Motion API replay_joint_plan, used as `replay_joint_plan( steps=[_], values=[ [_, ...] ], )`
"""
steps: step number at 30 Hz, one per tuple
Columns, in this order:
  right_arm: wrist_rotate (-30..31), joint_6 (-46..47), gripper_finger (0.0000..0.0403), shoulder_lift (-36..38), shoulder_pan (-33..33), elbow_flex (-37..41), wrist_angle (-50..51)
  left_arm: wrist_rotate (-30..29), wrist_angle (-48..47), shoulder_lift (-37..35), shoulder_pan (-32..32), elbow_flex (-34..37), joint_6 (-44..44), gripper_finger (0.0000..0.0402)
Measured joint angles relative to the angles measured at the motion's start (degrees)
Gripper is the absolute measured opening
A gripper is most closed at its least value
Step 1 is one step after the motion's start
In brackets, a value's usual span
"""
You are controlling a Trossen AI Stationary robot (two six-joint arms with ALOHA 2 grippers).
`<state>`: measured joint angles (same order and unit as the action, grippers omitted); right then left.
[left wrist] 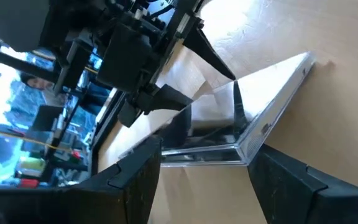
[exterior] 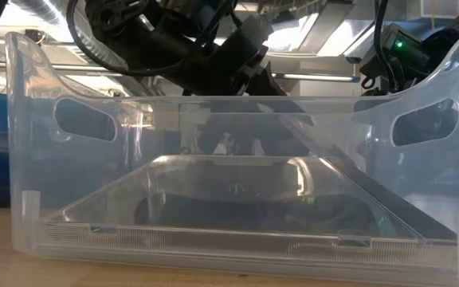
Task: Pick & place jewel cases by type
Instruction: Put the bottom black CD case into the transparent bin
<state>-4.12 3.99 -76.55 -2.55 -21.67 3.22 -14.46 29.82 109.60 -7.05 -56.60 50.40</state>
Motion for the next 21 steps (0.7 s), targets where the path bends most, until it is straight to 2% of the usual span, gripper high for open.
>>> replay_joint_plan(
  steps=[5,21],
  values=[
    [0.02,0.0,0.0267,0.04,0.0,-0.02,0.07,0.51,-0.28,0.0,-0.65,0.01,4.94,0.0213],
    [0.02,0.2,0.0267,0.11,0.0,0.0,-0.37,0.94,-0.46,0.0,-0.85,0.07,15.05,0.0109]
  ],
)
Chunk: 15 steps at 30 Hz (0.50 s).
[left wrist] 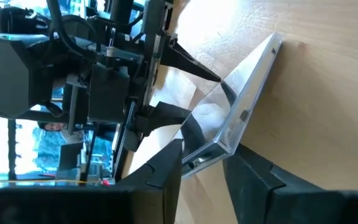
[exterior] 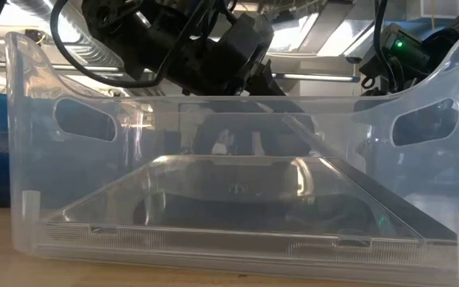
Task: Pick & place jewel cases by type
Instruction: Put the bottom black CD case into the transparent bin
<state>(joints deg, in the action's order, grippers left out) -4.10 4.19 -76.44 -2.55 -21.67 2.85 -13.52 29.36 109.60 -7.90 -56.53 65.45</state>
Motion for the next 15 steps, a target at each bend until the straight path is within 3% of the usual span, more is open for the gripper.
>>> replay_joint_plan(
  steps=[15],
  values=[
    [-3.17,3.72,0.0267,0.17,0.15,-0.13,1.59,-0.84,-1.33,0.0,-0.01,0.0,3.35,0.009]
  ],
)
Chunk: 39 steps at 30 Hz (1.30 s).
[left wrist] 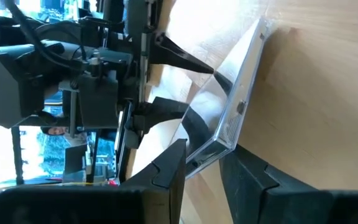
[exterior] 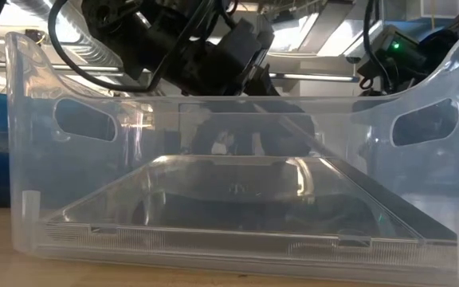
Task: Pick & place jewel cases by type
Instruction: Put the bottom black CD case into the transparent bin
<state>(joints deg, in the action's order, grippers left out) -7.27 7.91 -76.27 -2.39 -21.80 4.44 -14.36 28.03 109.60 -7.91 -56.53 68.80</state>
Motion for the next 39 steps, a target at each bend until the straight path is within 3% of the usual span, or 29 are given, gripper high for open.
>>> replay_joint_plan(
  steps=[9,30,39],
  values=[
    [-2.35,6.61,0.0267,0.02,-0.02,-0.04,0.8,-0.1,-1.25,0.0,0.01,0.0,0.12,0.009],
    [-3.21,6.81,0.0267,0.42,0.0,0.2,-1.99,-0.45,-1.68,0.0,-0.38,0.0,4.57,0.006],
    [-5.54,6.83,0.0267,8.28,-0.11,0.31,-1.34,-2.58,-1.75,0.0,-1.76,0.0,5.76,0.0052]
  ],
)
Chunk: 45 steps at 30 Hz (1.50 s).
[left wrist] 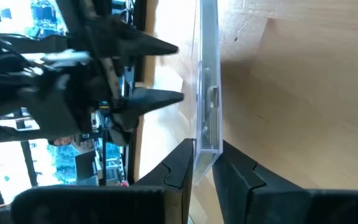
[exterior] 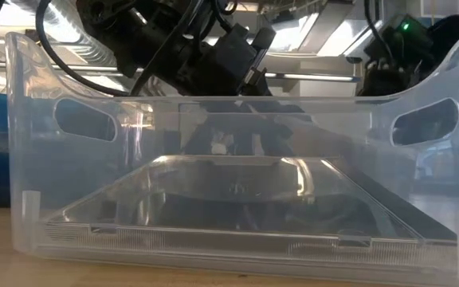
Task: Pick & place jewel cases by type
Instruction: Put the bottom black CD case into the transparent bin
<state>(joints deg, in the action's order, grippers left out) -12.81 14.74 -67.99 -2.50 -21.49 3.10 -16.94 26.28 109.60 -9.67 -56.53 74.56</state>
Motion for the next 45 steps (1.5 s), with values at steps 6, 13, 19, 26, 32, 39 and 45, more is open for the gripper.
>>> replay_joint_plan(
  steps=[6,13,19,26,32,39,45],
  values=[
    [0.1,-0.01,0.0267,5.21,0.0,-0.07,0.22,-0.54,0.0,0.0,-0.1,0.02,-0.33,0.0039],
    [0.5,3.04,0.0267,10.59,0.04,-0.09,1.13,-0.91,0.0,0.0,-0.11,0.02,-2.53,0.0047],
    [0.65,4.57,0.0267,17.84,0.04,-0.2,1.0,-1.44,0.02,0.0,0.0,0.02,-7.31,0.0039],
    [0.67,4.79,0.0267,22.04,0.04,-0.2,1.09,-0.05,-0.95,-1.74,0.28,0.11,-18.42,0.0048],
    [0.71,7.74,0.0267,22.24,0.05,-0.2,1.83,5.25,-7.24,-7.78,2.6,0.09,-30.49,0.0036],
    [1.11,7.76,0.0267,22.26,0.07,-0.2,2.38,17.43,-14.79,-15.4,6.72,0.04,-50.91,0.0047],
    [1.13,7.51,0.0267,22.26,0.07,-0.2,2.62,26.5,-21.14,-20.71,10.3,0.02,-66.7,0.0039]
  ],
)
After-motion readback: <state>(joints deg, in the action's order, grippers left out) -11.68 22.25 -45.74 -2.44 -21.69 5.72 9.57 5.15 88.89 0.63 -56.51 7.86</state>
